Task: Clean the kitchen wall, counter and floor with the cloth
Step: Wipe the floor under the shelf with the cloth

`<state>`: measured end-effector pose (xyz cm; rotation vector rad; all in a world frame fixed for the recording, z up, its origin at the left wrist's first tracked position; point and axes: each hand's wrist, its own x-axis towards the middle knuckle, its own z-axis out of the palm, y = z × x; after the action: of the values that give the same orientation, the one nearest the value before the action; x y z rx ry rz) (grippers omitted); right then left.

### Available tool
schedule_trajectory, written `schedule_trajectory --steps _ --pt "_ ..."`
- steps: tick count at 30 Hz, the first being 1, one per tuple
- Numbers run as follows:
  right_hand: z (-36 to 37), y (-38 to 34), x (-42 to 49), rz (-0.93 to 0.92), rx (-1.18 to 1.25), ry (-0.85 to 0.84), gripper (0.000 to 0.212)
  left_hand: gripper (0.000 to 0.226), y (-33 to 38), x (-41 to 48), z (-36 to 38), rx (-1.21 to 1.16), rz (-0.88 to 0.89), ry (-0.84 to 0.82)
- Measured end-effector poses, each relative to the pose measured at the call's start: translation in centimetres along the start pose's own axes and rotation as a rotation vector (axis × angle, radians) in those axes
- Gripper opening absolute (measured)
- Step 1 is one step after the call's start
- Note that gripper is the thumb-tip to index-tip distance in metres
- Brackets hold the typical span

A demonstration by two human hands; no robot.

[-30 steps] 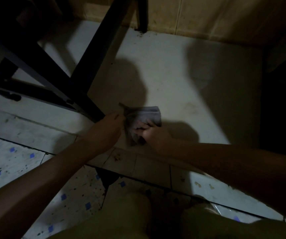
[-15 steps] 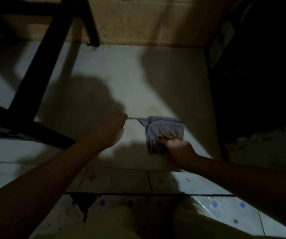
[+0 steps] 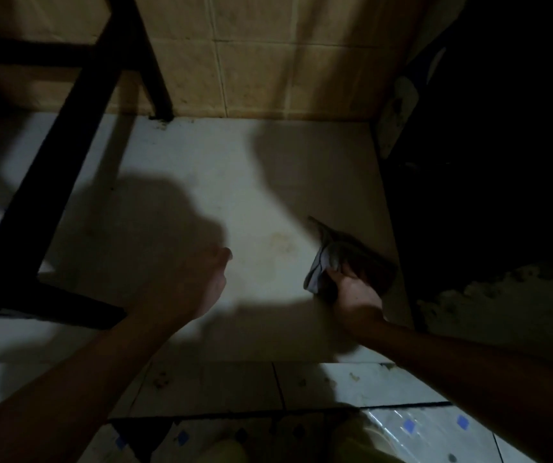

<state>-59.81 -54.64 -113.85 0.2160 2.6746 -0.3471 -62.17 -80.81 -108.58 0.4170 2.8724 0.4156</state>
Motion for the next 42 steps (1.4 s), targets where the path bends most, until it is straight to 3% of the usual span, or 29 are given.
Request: schedule_trajectory --steps 5,8,12,17,21,30,34,39,42 --pt "0.0 -5.2 2.2 -0.067 -0.085 -0.025 0.049 0.028 -2.7 -1.0 -0.1 -0.085 -0.155 0.017" --pt "0.0 -8.6 3.2 -0.193 -0.091 -0.076 0.049 0.04 -4.2 -1.3 -0.4 -0.083 -0.189 0.038" --pt "0.3 -12.0 4.8 -0.366 -0.117 -0.126 0.05 0.035 -5.5 -1.7 -1.5 -0.061 -0.232 -0.006" --pt "0.5 -14.6 5.5 -0.451 -0.132 -0.162 0.049 0.055 -5.3 -1.1 -2.6 0.009 -0.289 -0.048" --pt "-0.2 -13.3 6.0 -0.545 -0.157 -0.183 0.048 0.047 -4.2 0.4 -2.4 -0.083 -0.269 0.076" --pt "-2.7 -6.6 9.0 -0.336 0.06 -0.011 0.065 0.046 -3.1 4.3 -1.0 -0.06 -0.068 0.189" --pt "-3.4 -2.3 9.9 -0.226 0.133 0.039 0.05 0.031 -1.9 8.0 -1.6 -0.097 -0.031 0.262" --pt "-3.8 0.3 10.5 -0.122 0.148 0.138 0.051 0.033 -0.9 10.6 -1.8 -0.196 -0.067 0.23" --pt "-3.6 0.2 11.0 -0.15 0.033 0.131 0.057 0.032 -0.6 11.4 -1.3 -0.113 0.064 0.243"
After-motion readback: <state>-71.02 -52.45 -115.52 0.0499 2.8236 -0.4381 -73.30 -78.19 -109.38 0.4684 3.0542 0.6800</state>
